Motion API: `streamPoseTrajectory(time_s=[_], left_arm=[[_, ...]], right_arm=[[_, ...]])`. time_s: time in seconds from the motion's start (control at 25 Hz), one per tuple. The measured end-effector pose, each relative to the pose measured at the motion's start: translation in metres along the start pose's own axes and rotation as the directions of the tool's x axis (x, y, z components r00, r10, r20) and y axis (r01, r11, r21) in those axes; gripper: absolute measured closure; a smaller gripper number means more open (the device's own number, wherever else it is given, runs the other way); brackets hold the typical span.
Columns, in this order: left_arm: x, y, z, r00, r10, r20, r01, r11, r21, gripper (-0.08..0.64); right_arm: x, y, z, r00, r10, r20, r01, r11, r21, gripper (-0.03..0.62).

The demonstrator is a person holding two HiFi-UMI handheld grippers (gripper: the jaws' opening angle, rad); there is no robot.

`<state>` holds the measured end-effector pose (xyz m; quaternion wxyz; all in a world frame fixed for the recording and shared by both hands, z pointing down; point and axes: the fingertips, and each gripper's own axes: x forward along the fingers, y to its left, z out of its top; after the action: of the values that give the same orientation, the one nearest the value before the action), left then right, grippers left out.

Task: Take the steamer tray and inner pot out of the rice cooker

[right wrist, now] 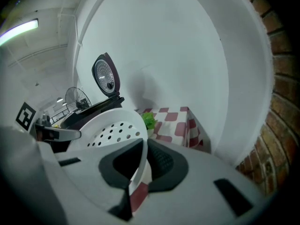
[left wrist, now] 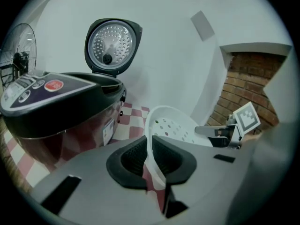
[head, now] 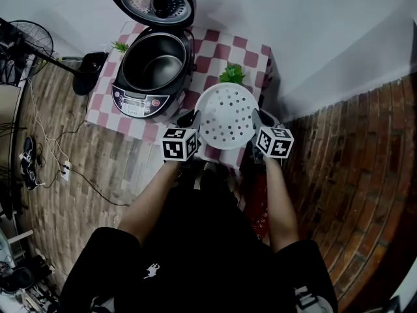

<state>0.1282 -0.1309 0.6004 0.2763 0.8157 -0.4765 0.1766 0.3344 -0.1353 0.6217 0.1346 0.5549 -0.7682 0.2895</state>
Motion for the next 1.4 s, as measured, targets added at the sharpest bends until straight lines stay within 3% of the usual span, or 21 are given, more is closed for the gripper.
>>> streamPoseTrajectory(time_s=[0.88,1.4], left_arm=[[0.036,0.035,-0.059,0.989,0.044,-0.143,-0.048,0.999,-0.02,0.523],[0.051,0.045,-0.077,0.967,0.121,-0.225,-0.11,0.992,0.059,0.517]], right_arm=[[0.039,-0.008,-0.066,0.989,-0.026,-0.146,0.033,0.998,0.047,0.563],[0.05,-0.011,-0.078,0.979,-0.062,-0.193,0.06,0.998,-0.014,0.557]])
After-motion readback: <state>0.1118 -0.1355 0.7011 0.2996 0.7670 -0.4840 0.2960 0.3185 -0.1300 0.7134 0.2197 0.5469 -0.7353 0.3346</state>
